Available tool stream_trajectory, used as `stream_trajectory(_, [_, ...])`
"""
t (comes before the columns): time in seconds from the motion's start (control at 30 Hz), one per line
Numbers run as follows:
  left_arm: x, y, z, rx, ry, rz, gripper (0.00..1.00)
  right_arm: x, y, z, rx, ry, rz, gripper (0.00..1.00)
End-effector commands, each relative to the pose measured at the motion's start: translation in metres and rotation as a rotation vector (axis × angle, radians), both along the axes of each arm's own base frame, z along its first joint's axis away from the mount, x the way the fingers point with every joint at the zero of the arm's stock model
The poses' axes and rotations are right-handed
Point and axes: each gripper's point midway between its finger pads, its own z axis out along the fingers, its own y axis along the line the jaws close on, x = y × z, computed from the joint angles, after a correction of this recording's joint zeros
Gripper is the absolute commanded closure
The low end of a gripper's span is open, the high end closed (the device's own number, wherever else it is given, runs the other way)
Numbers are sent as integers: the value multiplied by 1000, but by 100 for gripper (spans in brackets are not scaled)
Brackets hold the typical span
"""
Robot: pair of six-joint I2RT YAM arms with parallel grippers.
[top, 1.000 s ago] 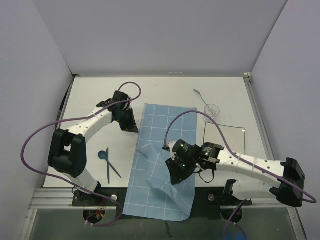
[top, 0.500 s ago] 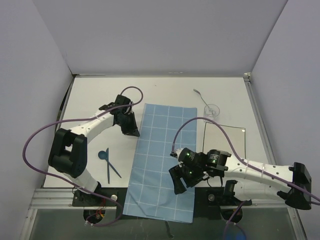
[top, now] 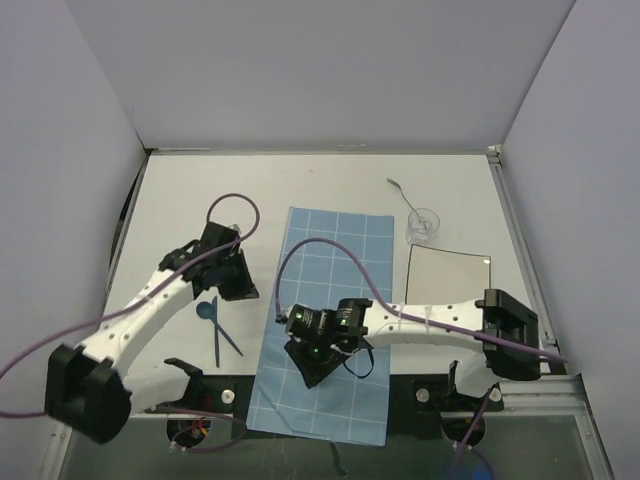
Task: Set the dinner table for one person
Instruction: Flatten out the napkin at the center of the board.
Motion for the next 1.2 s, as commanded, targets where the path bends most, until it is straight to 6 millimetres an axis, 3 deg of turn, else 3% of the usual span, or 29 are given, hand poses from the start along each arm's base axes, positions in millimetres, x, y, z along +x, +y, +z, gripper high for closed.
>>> stream_trajectory(0.0, [-34, 16, 38, -47, -107, 97, 100, -2, 37, -3, 35, -45, 67, 66])
stream_trajectory(0.07, [-55, 19, 47, -81, -131, 102, 100, -6, 45, -10, 22, -37, 83, 66])
stream_trajectory(0.13, [-77, 32, 45, -63, -130, 113, 100, -10, 52, -17, 22, -20, 100, 53])
stream_trajectory(0.2, [-91, 32, 51, -96, -143, 108, 100, -14, 61, -21, 27, -3, 116, 46])
stream_trajectory(0.37, [-111, 48, 52, -64, -128, 149, 100, -22, 78, -22, 33, 16, 160, 45])
stream_trajectory(0.5, [-117, 57, 53, -46, -138, 164, 100, -28, 95, -20, 33, 16, 201, 44])
stream_trajectory(0.77, [-112, 71, 83, -13, -235, 180, 100, -41, 123, -24, 26, 21, 244, 44])
stream_trajectory(1.17, [-119, 85, 125, -34, -358, 184, 100, -52, 119, -59, -27, 52, 206, 48])
